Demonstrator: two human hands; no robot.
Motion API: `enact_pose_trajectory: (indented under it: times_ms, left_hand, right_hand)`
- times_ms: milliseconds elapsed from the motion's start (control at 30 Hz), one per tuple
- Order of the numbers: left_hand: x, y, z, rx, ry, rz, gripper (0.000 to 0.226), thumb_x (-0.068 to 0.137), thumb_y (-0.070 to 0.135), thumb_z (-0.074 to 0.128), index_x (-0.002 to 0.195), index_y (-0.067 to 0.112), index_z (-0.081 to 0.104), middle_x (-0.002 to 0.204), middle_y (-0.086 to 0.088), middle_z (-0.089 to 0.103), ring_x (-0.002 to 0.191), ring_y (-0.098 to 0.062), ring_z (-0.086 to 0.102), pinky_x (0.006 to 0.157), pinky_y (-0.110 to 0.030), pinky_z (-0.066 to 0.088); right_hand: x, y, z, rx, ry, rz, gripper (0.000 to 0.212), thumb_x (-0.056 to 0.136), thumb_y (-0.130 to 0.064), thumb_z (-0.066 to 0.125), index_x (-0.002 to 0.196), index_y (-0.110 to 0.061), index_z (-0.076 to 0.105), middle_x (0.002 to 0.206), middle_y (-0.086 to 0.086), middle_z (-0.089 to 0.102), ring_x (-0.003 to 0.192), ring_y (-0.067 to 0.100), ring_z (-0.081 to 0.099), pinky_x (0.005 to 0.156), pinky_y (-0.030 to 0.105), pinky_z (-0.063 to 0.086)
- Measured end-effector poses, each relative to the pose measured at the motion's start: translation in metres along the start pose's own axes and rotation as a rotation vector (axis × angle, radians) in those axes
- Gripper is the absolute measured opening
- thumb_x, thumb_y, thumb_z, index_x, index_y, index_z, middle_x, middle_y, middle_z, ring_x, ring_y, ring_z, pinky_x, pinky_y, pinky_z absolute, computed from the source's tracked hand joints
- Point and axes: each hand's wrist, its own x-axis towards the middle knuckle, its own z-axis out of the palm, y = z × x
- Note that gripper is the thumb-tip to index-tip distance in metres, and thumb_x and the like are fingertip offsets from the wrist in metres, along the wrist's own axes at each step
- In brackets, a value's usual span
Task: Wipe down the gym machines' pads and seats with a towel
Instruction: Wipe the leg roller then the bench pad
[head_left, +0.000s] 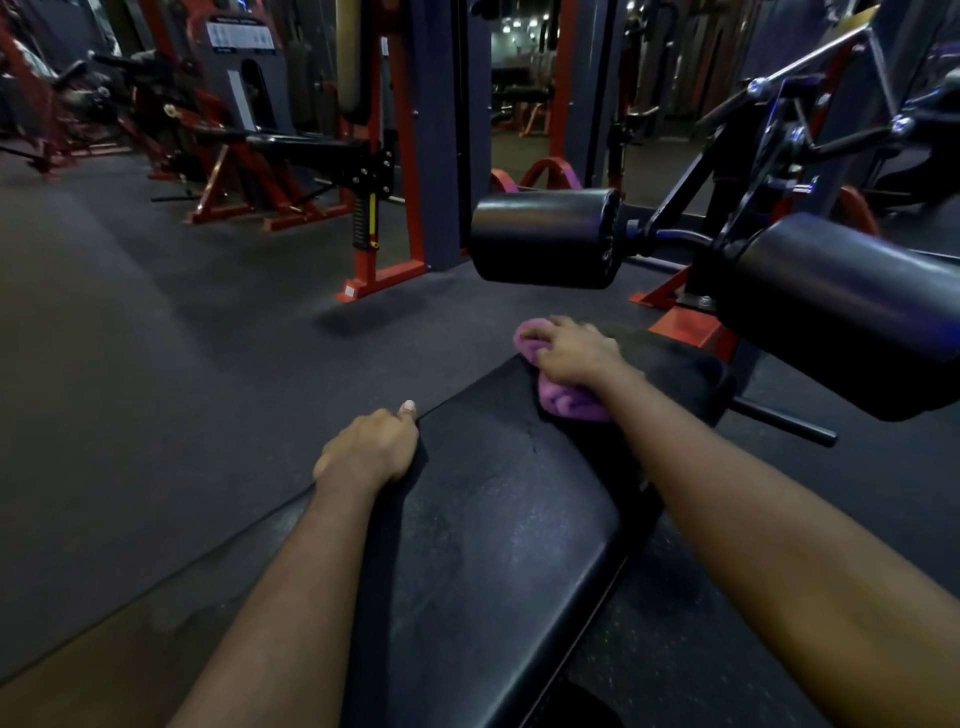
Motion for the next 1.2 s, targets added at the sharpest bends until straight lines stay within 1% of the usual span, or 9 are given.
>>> enact_pose_trajectory:
  times_ms: [167,267,367,500,633,800,1033,1133,1200]
  left_hand:
    - [0.001,-0.002,0.0,-0.032,0.015,-0.002,0.069,0.105,0.055,0.014,0.143,0.008,0.047,0.15,-0.021,0.045,0.136,-0.038,0.045,0.112,-0.05,0.034]
    - [-0.002,-0.001,0.0,-0.023,0.012,-0.012,0.069,0.105,0.055,0.013,0.145,0.008,0.045,0.151,-0.021,0.044,0.137,-0.038,0.044,0.112,-0.05,0.032]
    - [-0.004,-0.001,-0.001,-0.021,0.01,-0.014,0.069,0.106,0.053,0.012,0.146,0.008,0.045,0.15,-0.02,0.045,0.136,-0.037,0.044,0.111,-0.05,0.032]
    - [-0.002,-0.001,0.0,-0.016,0.008,-0.017,0.068,0.106,0.053,0.012,0.145,0.008,0.045,0.15,-0.02,0.046,0.135,-0.037,0.044,0.11,-0.051,0.032]
    - [-0.001,-0.001,0.001,-0.003,0.02,-0.015,0.067,0.106,0.052,0.013,0.144,0.009,0.047,0.148,-0.019,0.047,0.134,-0.037,0.046,0.109,-0.05,0.033]
    - [0.001,0.0,0.002,0.022,0.03,-0.01,0.066,0.106,0.052,0.013,0.142,0.009,0.049,0.146,-0.019,0.049,0.132,-0.037,0.048,0.108,-0.05,0.034]
    - [0.004,-0.001,0.003,0.009,0.029,-0.026,0.068,0.105,0.054,0.013,0.144,0.009,0.047,0.149,-0.019,0.047,0.134,-0.037,0.046,0.109,-0.051,0.034]
    - [0.004,0.0,0.003,0.014,0.031,-0.024,0.068,0.105,0.053,0.013,0.145,0.008,0.046,0.15,-0.019,0.045,0.135,-0.037,0.045,0.108,-0.05,0.033]
    - [0.004,0.0,0.004,0.019,0.031,-0.023,0.068,0.105,0.053,0.014,0.144,0.008,0.046,0.15,-0.02,0.046,0.135,-0.038,0.045,0.108,-0.05,0.034]
  right_hand:
    - [-0.051,-0.061,0.014,0.008,-0.078,-0.244,0.046,0.099,-0.035,0.044,0.139,-0.057,0.047,0.159,-0.013,0.033,0.133,0.027,0.045,0.1,0.044,0.04]
    - [-0.104,-0.053,0.012,0.055,-0.058,-0.273,0.05,0.098,-0.033,0.046,0.14,-0.059,0.045,0.162,-0.021,0.025,0.133,0.019,0.04,0.089,0.043,0.039]
    - [-0.123,-0.014,0.004,0.091,-0.03,-0.156,0.053,0.097,-0.03,0.049,0.14,-0.06,0.045,0.163,-0.022,0.023,0.134,0.019,0.04,0.097,0.043,0.042]
    - [-0.088,0.053,-0.002,0.052,0.09,0.16,0.051,0.096,-0.03,0.048,0.14,-0.057,0.048,0.162,-0.011,0.03,0.137,0.03,0.041,0.11,0.045,0.04]
    - [-0.017,0.081,-0.009,0.058,0.143,0.329,0.044,0.095,-0.035,0.045,0.135,-0.052,0.052,0.149,0.004,0.047,0.132,0.037,0.047,0.106,0.043,0.041]
    - [0.033,0.044,-0.01,-0.005,0.022,0.212,0.042,0.098,-0.038,0.043,0.137,-0.049,0.053,0.152,0.003,0.045,0.134,0.038,0.045,0.11,0.045,0.04]
    - [-0.045,0.004,-0.001,0.024,-0.052,-0.167,0.052,0.098,-0.028,0.047,0.139,-0.059,0.049,0.163,-0.017,0.027,0.138,0.023,0.042,0.106,0.044,0.038]
    - [-0.066,0.047,-0.004,0.061,0.024,-0.136,0.052,0.095,-0.021,0.053,0.138,-0.05,0.056,0.162,-0.01,0.035,0.14,0.022,0.043,0.112,0.038,0.038]
    - [-0.067,0.087,-0.008,0.095,0.137,0.041,0.05,0.091,-0.024,0.053,0.135,-0.044,0.062,0.158,-0.004,0.043,0.137,0.027,0.049,0.113,0.036,0.039]
